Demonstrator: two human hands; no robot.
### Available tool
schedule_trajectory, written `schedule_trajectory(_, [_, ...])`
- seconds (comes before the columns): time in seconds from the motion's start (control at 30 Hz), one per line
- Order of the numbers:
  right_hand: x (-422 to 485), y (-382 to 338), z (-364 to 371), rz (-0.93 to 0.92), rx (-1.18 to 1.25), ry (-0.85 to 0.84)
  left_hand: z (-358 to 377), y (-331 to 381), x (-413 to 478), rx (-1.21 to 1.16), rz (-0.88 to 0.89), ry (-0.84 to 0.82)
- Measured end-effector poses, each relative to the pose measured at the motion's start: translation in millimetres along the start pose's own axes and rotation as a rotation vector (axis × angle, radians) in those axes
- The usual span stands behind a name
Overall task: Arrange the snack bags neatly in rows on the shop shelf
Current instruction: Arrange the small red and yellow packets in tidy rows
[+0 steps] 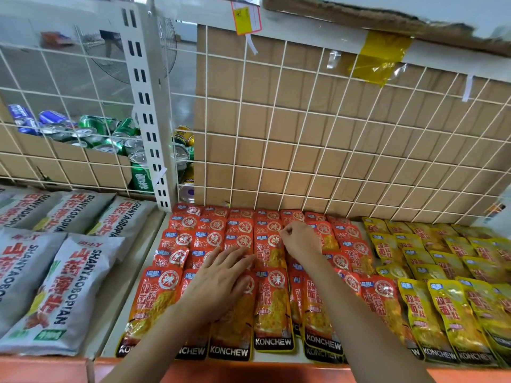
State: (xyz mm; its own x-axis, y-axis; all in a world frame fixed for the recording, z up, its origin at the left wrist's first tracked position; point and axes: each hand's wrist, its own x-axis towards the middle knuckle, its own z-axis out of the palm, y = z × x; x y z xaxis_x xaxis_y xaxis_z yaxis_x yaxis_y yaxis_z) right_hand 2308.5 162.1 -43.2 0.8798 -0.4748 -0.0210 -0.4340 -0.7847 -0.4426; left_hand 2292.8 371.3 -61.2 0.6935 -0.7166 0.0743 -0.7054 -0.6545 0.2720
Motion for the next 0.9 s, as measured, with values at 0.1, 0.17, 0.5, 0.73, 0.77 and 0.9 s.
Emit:
schedule_trajectory(0.1, [-4, -2, 0, -0.025, 0.017, 0.021, 0, 0, 0, -0.005, -0.002, 0.001])
schedule_trajectory(0.17, [-7, -3, -2, -0.04, 0.025, 0.043, 1, -1, 0, -0.003, 0.004, 0.006])
schedule_trajectory(0.5, [-50, 8, -32, -0.337, -0.048, -0.114, 5, -5, 1, 0.009, 0.008, 0.011])
schedule_trajectory(0.73, [-60, 10, -21, -0.388, -0.127, -0.217, 7, -5, 0, 0.001, 0.012, 0.013])
schedule_trajectory(0.77, [-59, 10, -20, -0.371, -0.092, -0.214, 6, -5, 0, 0.006, 0.012, 0.012])
schedule_trajectory(0.9, [-54, 13, -21, -0.27, -0.004, -0.129, 5, -4, 0, -0.009, 0.004, 0.0])
